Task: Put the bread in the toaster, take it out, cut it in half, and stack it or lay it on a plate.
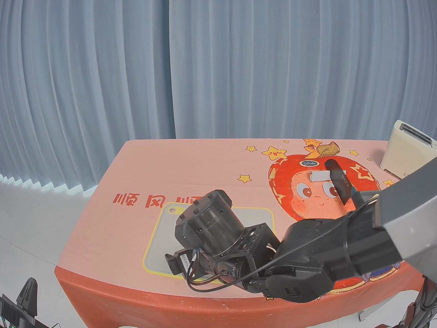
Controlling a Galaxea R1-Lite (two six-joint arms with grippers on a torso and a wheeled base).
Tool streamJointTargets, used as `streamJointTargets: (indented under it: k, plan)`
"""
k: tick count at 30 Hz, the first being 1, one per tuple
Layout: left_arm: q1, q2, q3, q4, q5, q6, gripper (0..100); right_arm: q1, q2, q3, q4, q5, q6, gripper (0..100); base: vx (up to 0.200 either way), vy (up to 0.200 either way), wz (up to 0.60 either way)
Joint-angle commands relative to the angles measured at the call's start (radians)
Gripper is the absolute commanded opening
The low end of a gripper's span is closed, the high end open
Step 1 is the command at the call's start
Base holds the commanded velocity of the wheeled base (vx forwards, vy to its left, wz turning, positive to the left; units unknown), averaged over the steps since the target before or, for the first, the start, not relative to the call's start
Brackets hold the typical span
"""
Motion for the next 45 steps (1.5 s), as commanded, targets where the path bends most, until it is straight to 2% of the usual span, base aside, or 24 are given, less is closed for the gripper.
streamJointTargets:
  k: [1,14,15,33,45]
  plan:
    - [0.000,-0.005,0.018,-0.001,0.000,0.001,0,0.000,0.010,0.000,0.001,0.000,0.002,100,0.000,0.000,0.00]
    - [0.000,-0.005,0.018,-0.001,0.000,0.001,0,0.006,0.026,0.006,0.002,-0.013,0.013,100,0.000,0.000,0.00]
    - [0.000,-0.005,0.018,0.000,0.000,0.001,0,0.006,0.026,0.006,0.002,-0.013,0.013,0,0.000,0.000,0.00]
    - [-0.001,-0.005,0.018,0.000,0.000,0.001,0,-0.012,-0.053,0.035,0.004,-0.016,0.027,0,0.000,0.000,0.00]
    - [0.000,-0.004,0.018,-0.001,0.000,0.001,0,-0.089,-0.240,0.111,0.004,-0.013,0.016,0,0.000,0.000,0.00]
